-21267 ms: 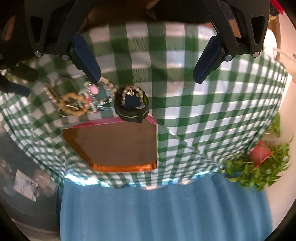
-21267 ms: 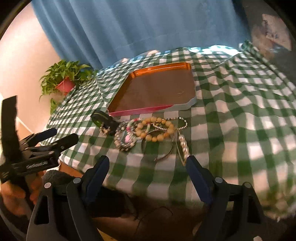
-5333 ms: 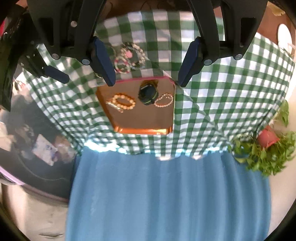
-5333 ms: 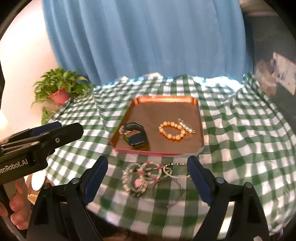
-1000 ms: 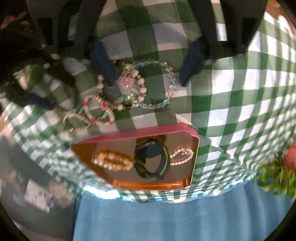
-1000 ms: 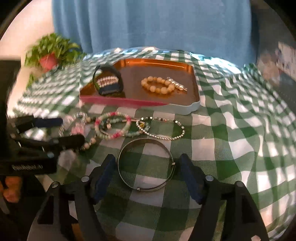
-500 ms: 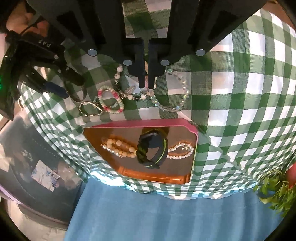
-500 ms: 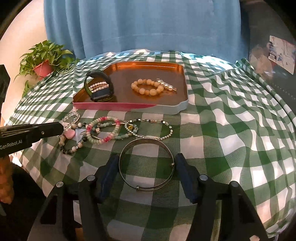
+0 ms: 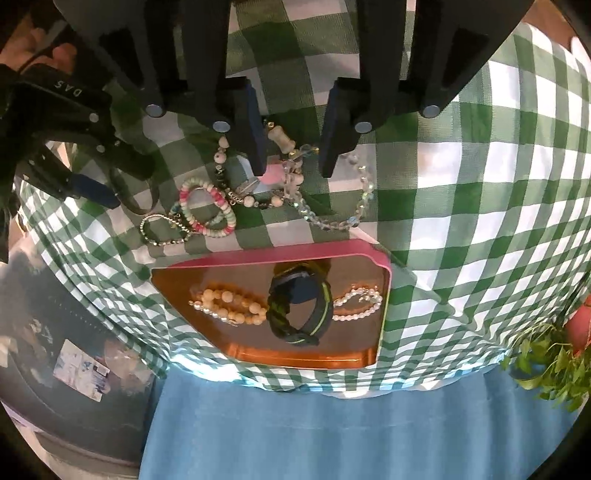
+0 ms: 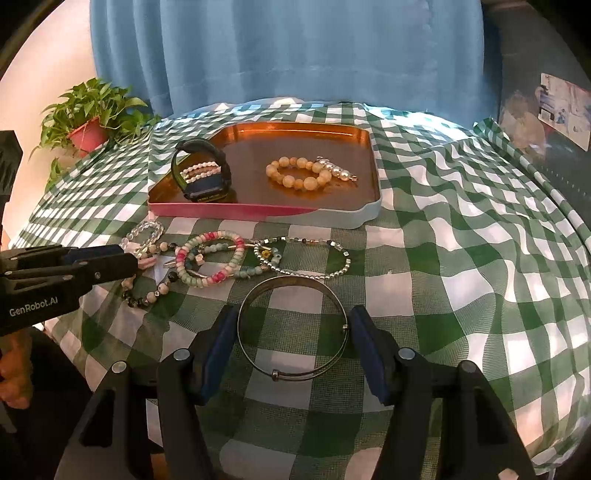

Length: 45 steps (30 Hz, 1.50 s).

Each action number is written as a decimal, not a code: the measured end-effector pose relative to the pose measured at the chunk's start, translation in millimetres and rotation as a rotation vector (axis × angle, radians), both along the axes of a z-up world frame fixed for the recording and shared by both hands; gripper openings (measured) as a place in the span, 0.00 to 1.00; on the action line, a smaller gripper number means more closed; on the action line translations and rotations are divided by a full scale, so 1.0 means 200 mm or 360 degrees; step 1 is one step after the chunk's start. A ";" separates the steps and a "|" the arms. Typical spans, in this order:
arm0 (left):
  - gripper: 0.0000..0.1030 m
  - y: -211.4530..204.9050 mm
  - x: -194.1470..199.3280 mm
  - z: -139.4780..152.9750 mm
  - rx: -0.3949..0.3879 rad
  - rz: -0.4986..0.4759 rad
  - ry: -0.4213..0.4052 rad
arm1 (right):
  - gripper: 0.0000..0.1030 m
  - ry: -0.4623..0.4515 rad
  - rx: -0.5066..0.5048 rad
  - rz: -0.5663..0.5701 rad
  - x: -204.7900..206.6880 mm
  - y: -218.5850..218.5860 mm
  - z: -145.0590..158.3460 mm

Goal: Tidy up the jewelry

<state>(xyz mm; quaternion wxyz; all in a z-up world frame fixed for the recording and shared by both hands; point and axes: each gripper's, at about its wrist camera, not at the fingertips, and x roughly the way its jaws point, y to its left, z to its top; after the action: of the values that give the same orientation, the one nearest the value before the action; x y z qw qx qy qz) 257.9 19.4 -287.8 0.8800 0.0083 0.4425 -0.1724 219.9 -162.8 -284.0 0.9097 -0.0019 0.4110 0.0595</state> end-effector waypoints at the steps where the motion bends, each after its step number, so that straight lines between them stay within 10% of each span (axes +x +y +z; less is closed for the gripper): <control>1: 0.32 -0.01 0.00 0.00 0.0008 -0.0005 -0.0010 | 0.57 0.0000 -0.0014 0.0005 0.00 0.00 0.00; 21: 0.20 0.10 -0.03 0.14 -0.0268 0.0018 -0.0030 | 0.56 -0.0076 -0.0057 -0.0010 -0.04 0.01 0.05; 45: 0.20 -0.05 -0.07 0.74 -0.0130 0.0012 -0.0365 | 0.56 -0.0298 0.0071 -0.0029 -0.12 -0.04 0.57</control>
<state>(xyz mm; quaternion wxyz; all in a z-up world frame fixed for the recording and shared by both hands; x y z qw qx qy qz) 244.6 10.3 -139.7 0.9251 -0.0093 0.3316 -0.1850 196.3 -170.9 -170.0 0.9445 0.0165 0.3227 0.0600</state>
